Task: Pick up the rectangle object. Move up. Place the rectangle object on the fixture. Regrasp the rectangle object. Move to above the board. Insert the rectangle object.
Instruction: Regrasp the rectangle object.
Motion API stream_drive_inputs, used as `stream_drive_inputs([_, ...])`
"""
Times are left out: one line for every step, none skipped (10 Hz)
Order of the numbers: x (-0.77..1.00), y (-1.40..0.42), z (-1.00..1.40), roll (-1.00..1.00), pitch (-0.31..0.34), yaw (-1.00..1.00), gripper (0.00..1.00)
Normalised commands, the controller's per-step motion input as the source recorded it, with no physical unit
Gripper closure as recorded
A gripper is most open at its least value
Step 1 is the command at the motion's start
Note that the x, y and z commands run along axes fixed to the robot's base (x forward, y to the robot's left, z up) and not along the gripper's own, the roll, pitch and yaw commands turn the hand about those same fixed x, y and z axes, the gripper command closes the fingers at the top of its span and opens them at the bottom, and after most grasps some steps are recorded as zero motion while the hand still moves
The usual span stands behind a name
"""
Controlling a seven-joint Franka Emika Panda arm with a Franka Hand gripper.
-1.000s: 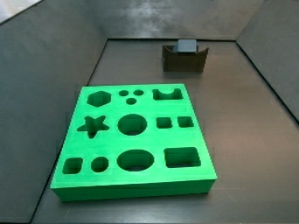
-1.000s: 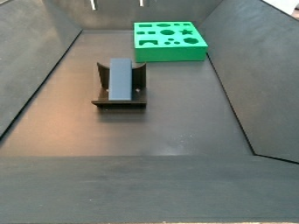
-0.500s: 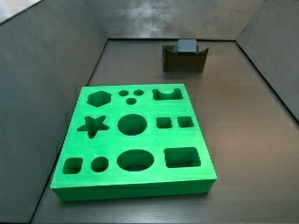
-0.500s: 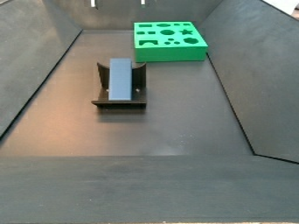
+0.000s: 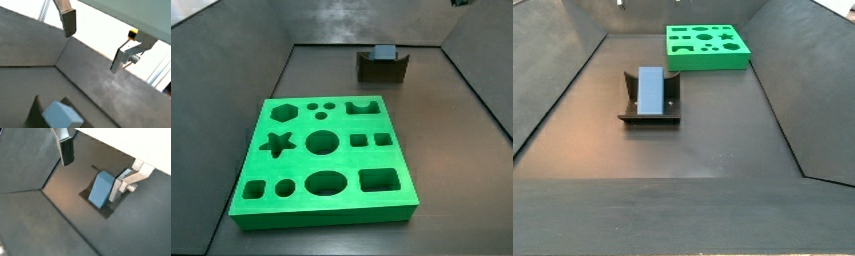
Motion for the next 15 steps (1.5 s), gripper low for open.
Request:
stream_drive_inputs([0.16,-0.05,-0.02,0.79,0.195,0.25,0.00])
stream_drive_inputs([0.17,-0.06,-0.02,0.68,0.169,0.26,0.00])
stream_drive_inputs([0.20,-0.06,-0.03,0.40,0.110,0.27,0.00])
stream_drive_inputs([0.21,-0.05,-0.03,0.29,0.085,0.27,0.00])
stream_drive_inputs([0.21,-0.04,-0.01,0.18,0.037,0.25,0.00])
stream_drive_inputs([0.19,-0.05,-0.02,0.17,0.008,0.23,0.00])
stream_drive_inputs([0.16,-0.05,-0.03,0.17,-0.011,0.20,0.00])
stream_drive_inputs([0.06,0.07,-1.00,0.08,-0.005,0.06,0.00])
stream_drive_inputs([0.06,0.07,-1.00,0.08,-0.016,0.04,0.00])
stream_drive_inputs([0.06,0.06,-1.00,0.08,-0.025,0.04,0.00])
stream_drive_inputs([0.06,0.06,-1.00,0.06,-0.032,0.04,0.00])
stream_drive_inputs([0.07,0.05,-1.00,0.05,-0.035,0.03,0.00])
stream_drive_inputs([0.08,0.05,-1.00,0.05,-0.037,0.03,0.00])
stream_drive_inputs([0.08,0.04,-1.00,0.05,-0.036,0.03,0.00])
stream_drive_inputs([0.09,0.04,-1.00,0.05,-0.029,0.02,0.00])
